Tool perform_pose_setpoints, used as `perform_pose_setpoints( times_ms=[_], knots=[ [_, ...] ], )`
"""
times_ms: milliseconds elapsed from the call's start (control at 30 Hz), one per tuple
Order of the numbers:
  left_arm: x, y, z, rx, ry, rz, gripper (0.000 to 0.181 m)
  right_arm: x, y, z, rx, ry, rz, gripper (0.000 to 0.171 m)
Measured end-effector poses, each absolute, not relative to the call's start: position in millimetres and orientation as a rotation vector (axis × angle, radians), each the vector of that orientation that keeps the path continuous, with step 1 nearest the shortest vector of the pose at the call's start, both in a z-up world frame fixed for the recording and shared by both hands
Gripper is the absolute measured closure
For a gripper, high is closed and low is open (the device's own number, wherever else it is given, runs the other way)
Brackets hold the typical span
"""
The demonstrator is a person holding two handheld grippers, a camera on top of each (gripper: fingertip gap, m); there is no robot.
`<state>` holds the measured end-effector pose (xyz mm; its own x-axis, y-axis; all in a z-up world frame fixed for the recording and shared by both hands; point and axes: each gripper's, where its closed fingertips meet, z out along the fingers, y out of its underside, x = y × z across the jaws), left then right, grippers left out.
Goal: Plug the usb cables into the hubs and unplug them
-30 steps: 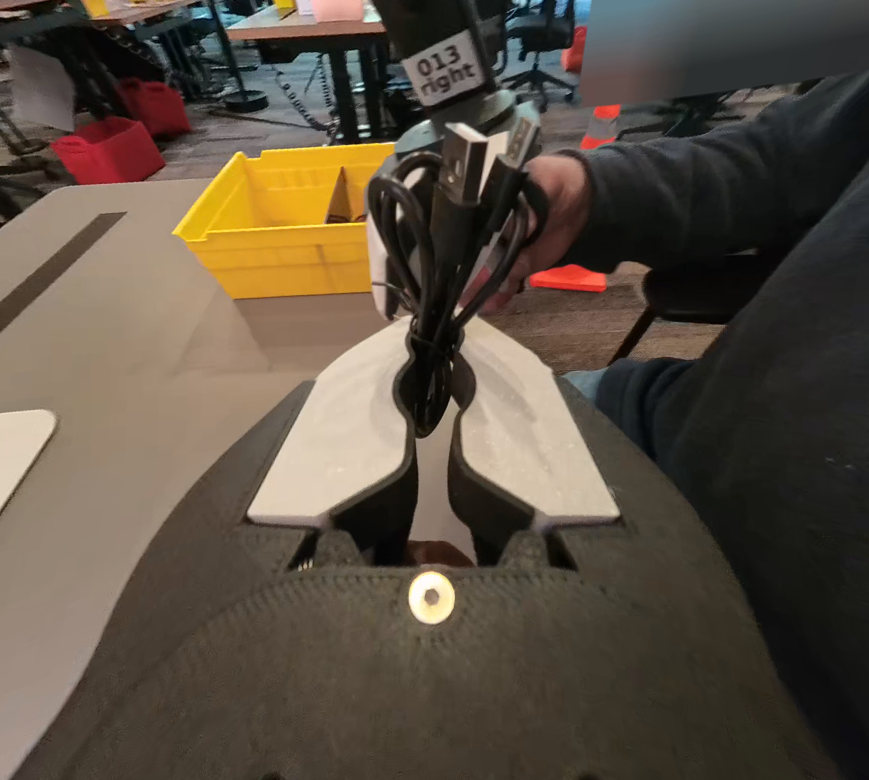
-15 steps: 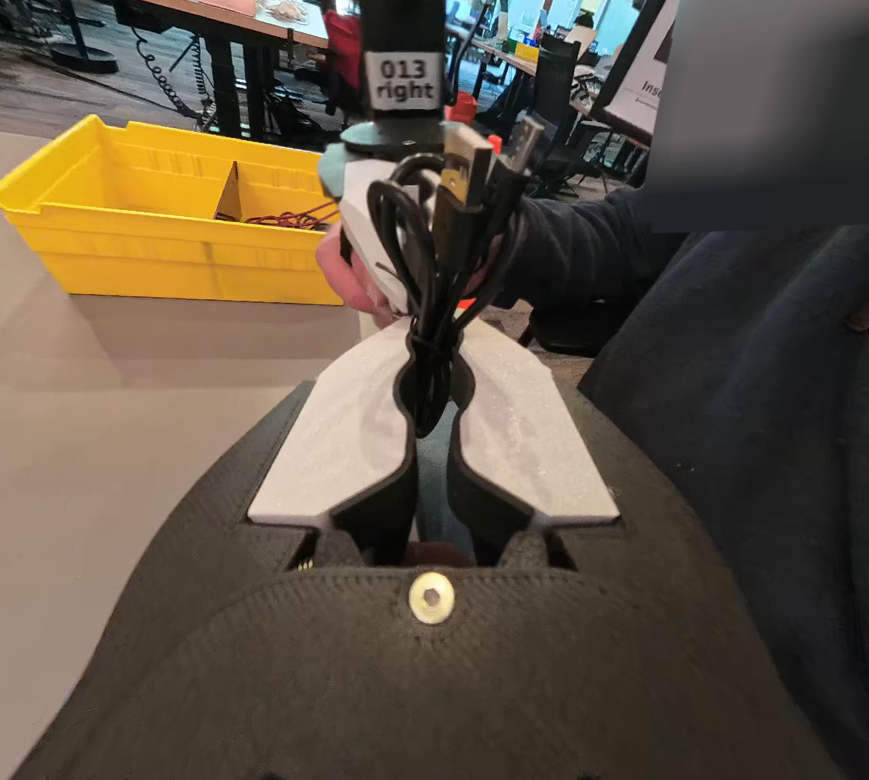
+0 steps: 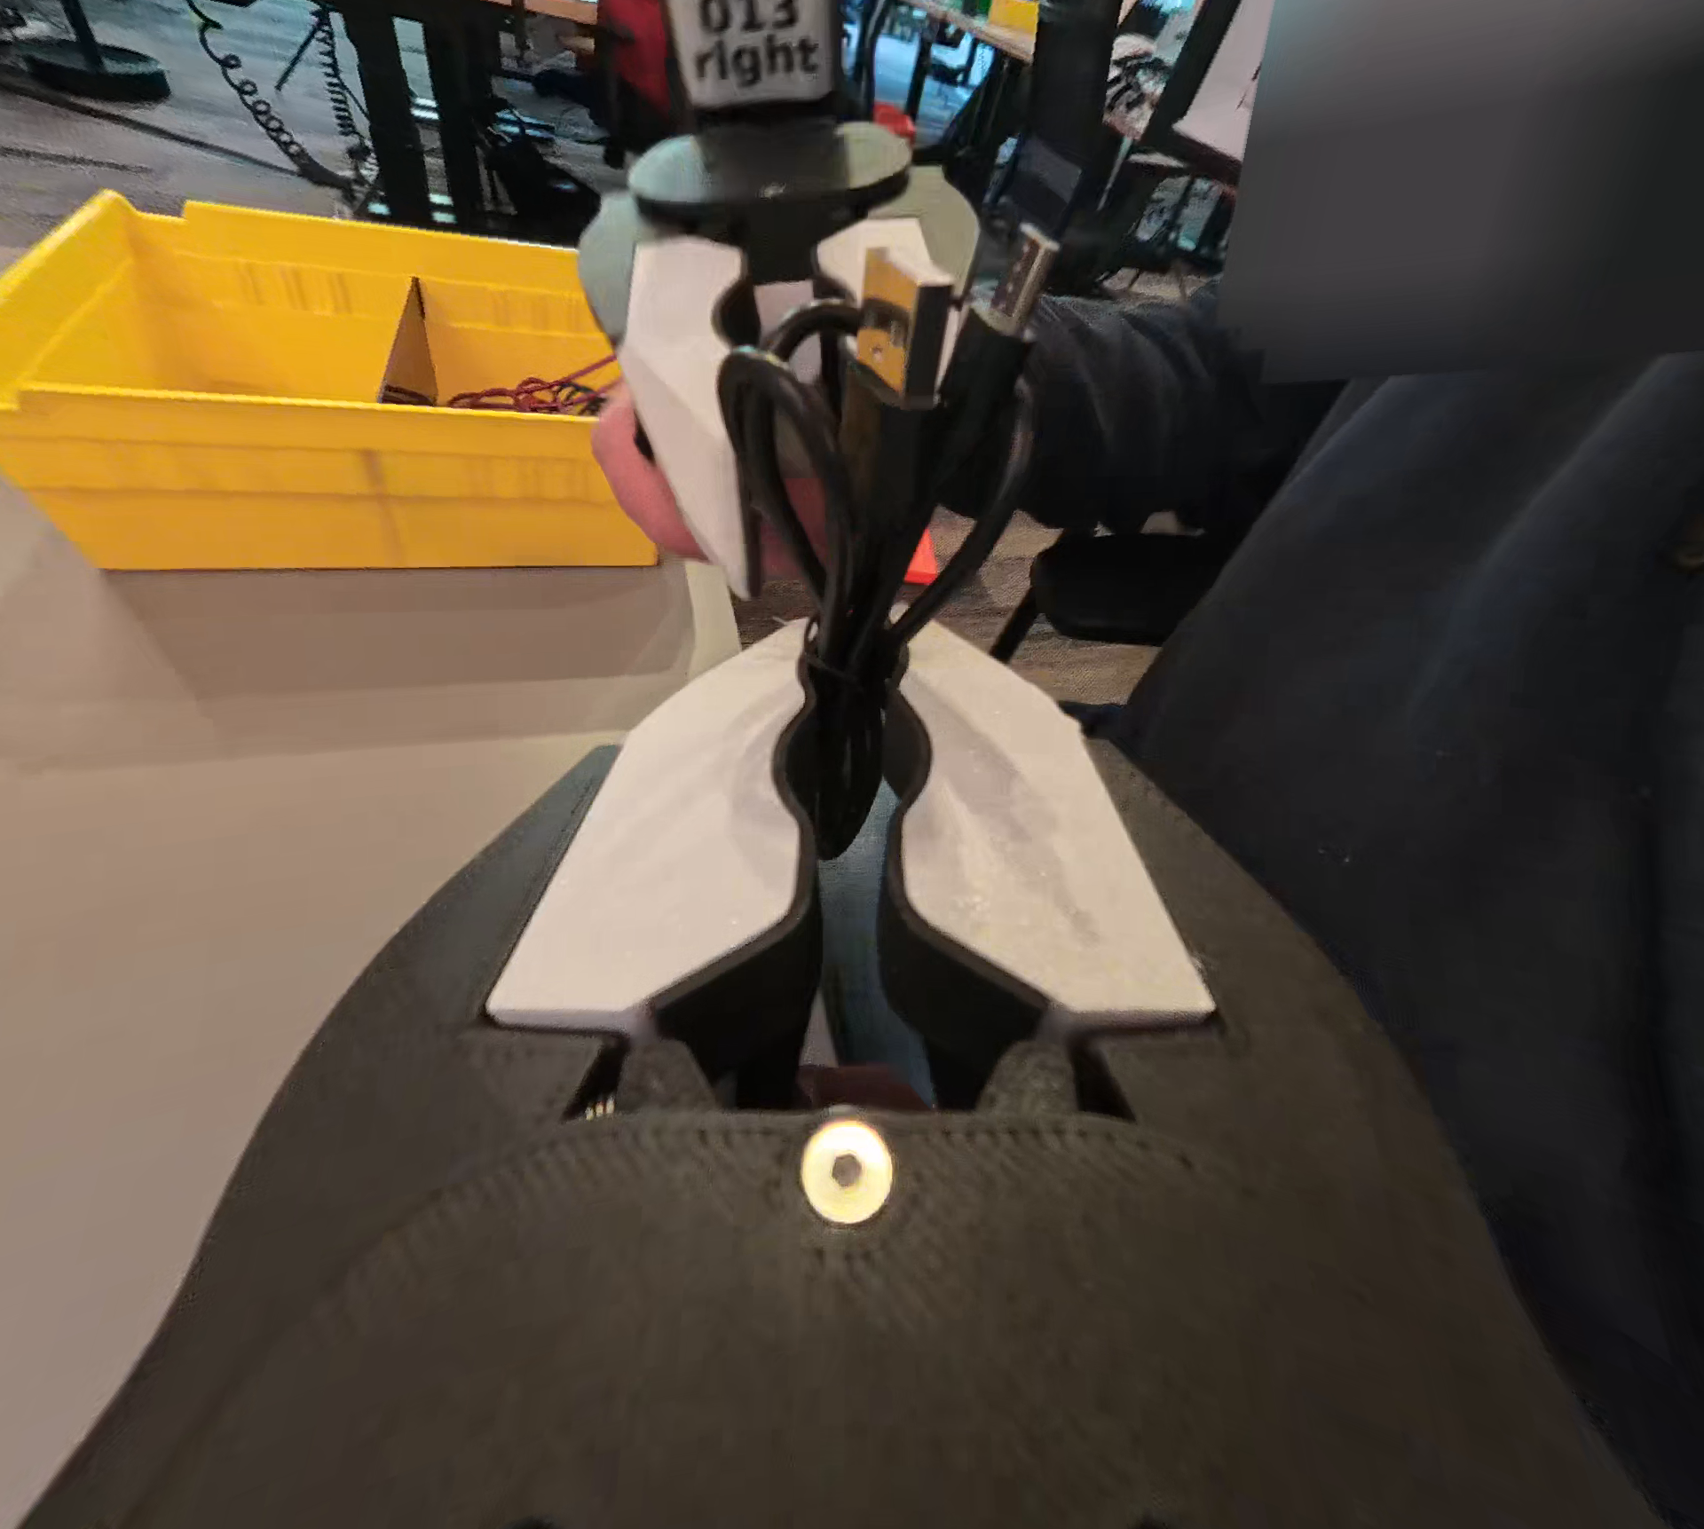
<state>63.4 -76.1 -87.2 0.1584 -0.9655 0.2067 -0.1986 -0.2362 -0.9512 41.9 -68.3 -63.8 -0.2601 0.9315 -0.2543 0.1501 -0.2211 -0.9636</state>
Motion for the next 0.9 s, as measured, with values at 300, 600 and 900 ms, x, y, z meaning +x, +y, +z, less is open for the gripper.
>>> perform_pose_setpoints(
  times_ms=[300, 600, 900],
  knots=[
    [66.6, -80.2, -87.0, -1.608, 1.19, -1.182, 0.174, 40.4, -78.3, -57.0, -1.215, -1.42, 1.523, 0.167],
    [72.6, -88.8, -81.5, -1.58, 1.055, -1.551, 0.174, 46.2, -78.7, -64.3, -0.694, -1.784, 0.469, 0.171],
    [70.4, -69.6, -90.5, -1.541, 1.207, -1.02, 0.173, 54.1, -69.2, -55.4, -1.14, -1.576, 1.009, 0.159]
  ],
)
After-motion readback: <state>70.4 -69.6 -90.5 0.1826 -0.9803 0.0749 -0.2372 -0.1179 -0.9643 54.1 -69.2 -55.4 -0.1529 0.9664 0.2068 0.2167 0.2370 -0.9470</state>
